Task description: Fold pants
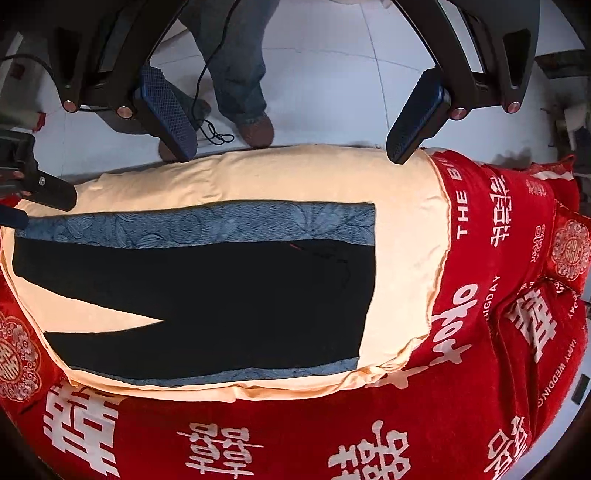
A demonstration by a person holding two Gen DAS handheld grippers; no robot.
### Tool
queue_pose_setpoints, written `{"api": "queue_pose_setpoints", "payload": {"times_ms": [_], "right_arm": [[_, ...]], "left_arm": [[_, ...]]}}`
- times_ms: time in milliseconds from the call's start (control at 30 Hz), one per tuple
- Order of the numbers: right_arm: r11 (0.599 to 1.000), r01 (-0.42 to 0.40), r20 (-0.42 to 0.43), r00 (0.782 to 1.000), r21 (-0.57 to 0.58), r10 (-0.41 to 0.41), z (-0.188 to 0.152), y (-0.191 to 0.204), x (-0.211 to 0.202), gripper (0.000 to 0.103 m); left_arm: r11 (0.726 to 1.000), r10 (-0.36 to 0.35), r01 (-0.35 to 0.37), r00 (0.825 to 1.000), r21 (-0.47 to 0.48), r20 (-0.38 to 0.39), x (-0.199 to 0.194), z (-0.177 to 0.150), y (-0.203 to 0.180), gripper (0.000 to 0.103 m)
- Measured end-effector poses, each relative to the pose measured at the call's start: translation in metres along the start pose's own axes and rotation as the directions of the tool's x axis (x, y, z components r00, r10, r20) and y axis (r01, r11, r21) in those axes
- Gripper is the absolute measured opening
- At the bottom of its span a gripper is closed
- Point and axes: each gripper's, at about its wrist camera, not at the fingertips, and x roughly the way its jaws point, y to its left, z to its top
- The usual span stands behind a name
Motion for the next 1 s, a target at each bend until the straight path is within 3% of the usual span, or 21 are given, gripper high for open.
{"api": "queue_pose_setpoints", "payload": {"times_ms": [300, 1000], "right_arm": [[0.999, 0.026, -0.009, 1.000, 0.034, -0.026, -0.001, 0.021, 0.008, 0.103], [0.996, 0.049, -0.011, 0.999, 0.081, -0.048, 0.024, 0.029, 0.010, 0.103]], "left_arm": [[0.999, -0.025, 0.026, 0.999, 0.032, -0.019, 0.013, 0.004, 0.019, 0.103], [0.996, -0.061, 0.063, 0.998, 0.067, -0.026, 0.028, 0.037, 0.032, 0.103]]}}
